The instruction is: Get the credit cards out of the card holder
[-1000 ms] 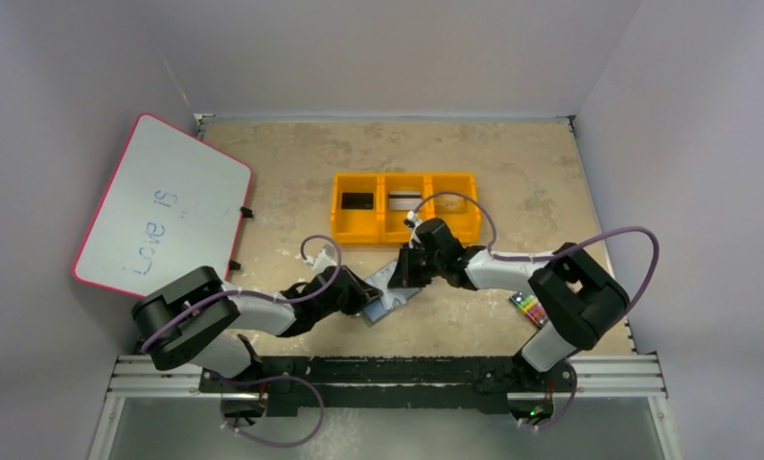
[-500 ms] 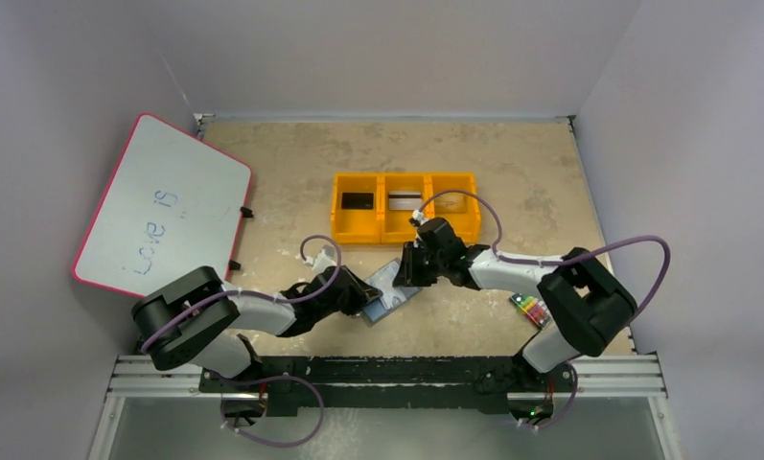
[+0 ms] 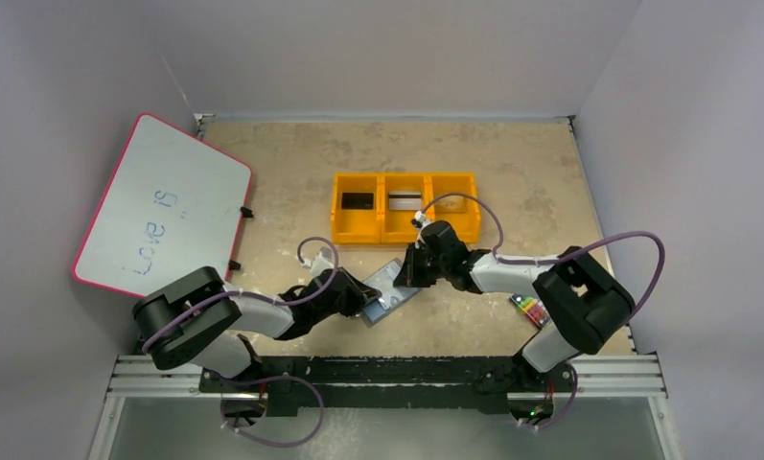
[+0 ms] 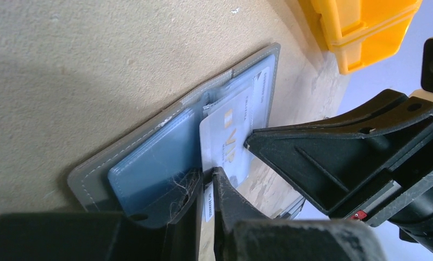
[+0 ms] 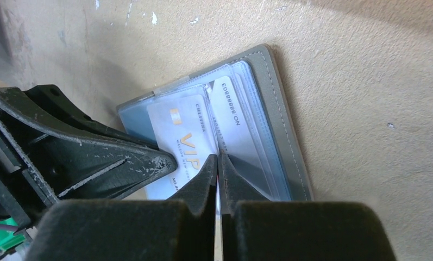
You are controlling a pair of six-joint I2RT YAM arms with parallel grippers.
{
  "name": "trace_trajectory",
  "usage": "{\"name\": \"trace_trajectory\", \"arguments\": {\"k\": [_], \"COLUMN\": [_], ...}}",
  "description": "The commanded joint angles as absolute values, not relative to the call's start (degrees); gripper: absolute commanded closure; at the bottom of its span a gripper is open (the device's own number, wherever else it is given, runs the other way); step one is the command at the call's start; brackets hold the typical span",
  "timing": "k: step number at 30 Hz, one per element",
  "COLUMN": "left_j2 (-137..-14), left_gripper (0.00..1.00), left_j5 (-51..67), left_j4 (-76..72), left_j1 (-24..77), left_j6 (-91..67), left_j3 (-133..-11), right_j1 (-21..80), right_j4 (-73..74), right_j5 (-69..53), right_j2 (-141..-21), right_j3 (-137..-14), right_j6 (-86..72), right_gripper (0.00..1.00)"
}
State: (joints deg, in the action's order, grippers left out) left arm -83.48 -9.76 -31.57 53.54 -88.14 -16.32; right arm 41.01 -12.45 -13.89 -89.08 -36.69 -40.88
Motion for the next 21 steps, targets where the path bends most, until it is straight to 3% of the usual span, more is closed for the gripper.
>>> {"name": "trace_trajectory", "arguments": {"k": [1, 3, 21], "left_j2": [-84.83, -84.67, -78.09], "left_gripper": [0.93, 1.00, 1.00], "left_j5": [-11.33, -11.87, -12.06], "left_j4": [-35.54, -35.77, -30.19], "left_j1": [53.94, 53.96, 53.96], "left_j6": [-89.94, -90.48, -86.65], "left_j3": [-13.72, -13.38, -9.44], "right_j1": [41.75, 41.75, 41.40], "right_j4": [-12.56, -11.67, -14.54], "right_j5": [-16.20, -16.06, -13.11], "right_j2": [-90.03, -89.65, -88.43], "right_j3": [-33.39, -32.58, -33.43], "right_j6": [-43.25, -44.15, -44.90], "right_gripper": [1.00, 1.00, 1.00]}}
